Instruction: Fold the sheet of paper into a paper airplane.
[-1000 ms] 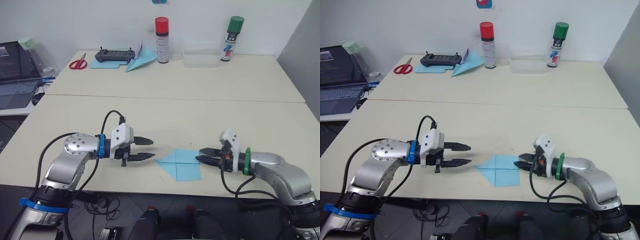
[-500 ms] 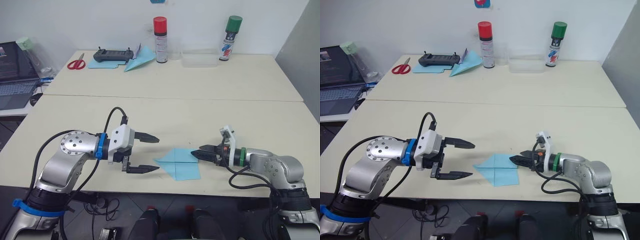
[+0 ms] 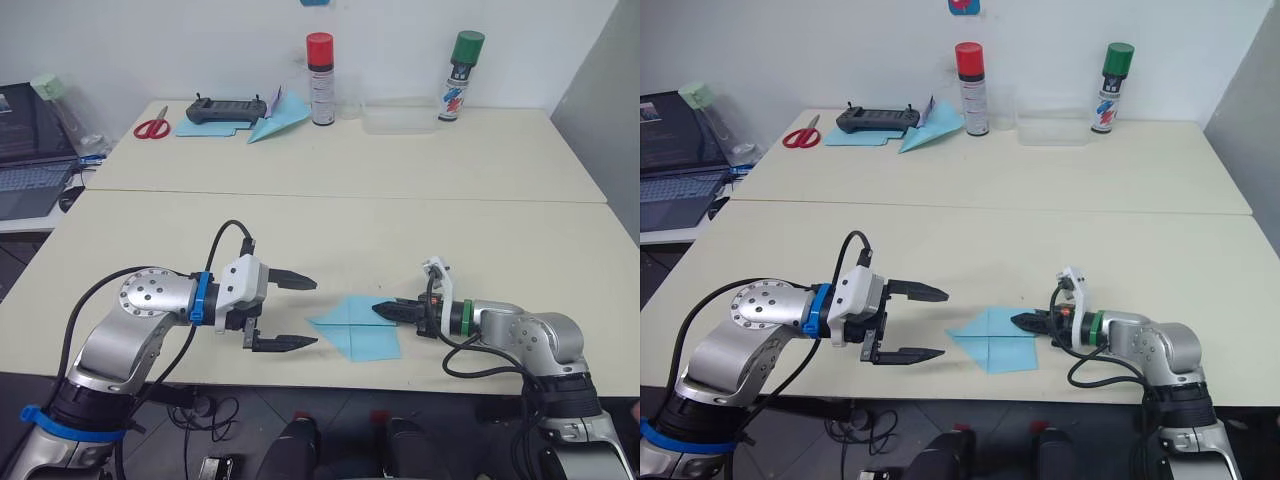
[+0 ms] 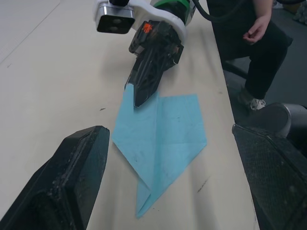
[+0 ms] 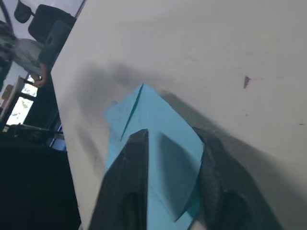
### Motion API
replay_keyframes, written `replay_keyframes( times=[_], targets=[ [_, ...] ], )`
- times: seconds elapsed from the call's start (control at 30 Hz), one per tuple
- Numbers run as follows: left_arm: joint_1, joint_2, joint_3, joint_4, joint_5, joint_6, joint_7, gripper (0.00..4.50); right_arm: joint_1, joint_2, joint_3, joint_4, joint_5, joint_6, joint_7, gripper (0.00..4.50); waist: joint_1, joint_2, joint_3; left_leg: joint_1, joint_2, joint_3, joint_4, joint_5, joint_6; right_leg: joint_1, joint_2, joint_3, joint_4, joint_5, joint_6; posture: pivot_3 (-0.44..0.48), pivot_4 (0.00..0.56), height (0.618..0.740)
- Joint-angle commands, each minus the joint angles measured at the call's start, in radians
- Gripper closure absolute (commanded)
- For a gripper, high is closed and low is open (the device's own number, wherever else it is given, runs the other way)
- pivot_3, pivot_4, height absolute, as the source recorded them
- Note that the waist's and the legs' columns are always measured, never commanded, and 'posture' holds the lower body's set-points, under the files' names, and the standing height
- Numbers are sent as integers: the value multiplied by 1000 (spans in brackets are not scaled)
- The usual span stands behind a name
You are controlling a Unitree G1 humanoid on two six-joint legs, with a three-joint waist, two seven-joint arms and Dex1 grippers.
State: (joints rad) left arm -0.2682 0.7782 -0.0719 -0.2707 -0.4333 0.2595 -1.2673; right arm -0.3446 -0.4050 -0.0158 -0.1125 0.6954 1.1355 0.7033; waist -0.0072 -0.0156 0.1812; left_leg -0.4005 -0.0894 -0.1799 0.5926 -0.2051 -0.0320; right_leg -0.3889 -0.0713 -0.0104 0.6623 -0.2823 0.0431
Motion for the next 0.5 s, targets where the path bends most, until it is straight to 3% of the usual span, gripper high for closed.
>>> replay_keyframes(
  times=[0.03,0.1,0.2,0.3,0.5],
  targets=[
    [1,5,32,-36,-22,3,16,0,5,6,-5,-5,1,-23,-10,4471,0,0,0,0,0,0,0,0,0,0,0,0,0,0,0,0,150,740],
    [-8,7,57,-27,-44,53,49,0,-28,30,-40,-18,15,-48,-28,4471,0,0,0,0,0,0,1,0,0,1,0,0,0,1,1,0,150,740],
    [-74,30,132,5,-167,283,124,0,-105,42,-82,-54,39,-79,-42,4471,0,1,2,0,0,-1,1,0,0,-1,0,0,2,1,1,0,150,740],
    [-163,51,193,106,-188,363,167,0,-184,23,-46,-68,-37,-221,-13,4471,-3,1,3,0,0,-2,1,0,0,-1,2,-2,2,1,1,0,150,740],
    [-164,101,216,95,-205,411,149,0,-221,-63,266,52,-549,-1078,117,4471,-24,1,3,0,-3,4,0,3,-4,0,1,0,1,1,2,0,150,740]
  ],
)
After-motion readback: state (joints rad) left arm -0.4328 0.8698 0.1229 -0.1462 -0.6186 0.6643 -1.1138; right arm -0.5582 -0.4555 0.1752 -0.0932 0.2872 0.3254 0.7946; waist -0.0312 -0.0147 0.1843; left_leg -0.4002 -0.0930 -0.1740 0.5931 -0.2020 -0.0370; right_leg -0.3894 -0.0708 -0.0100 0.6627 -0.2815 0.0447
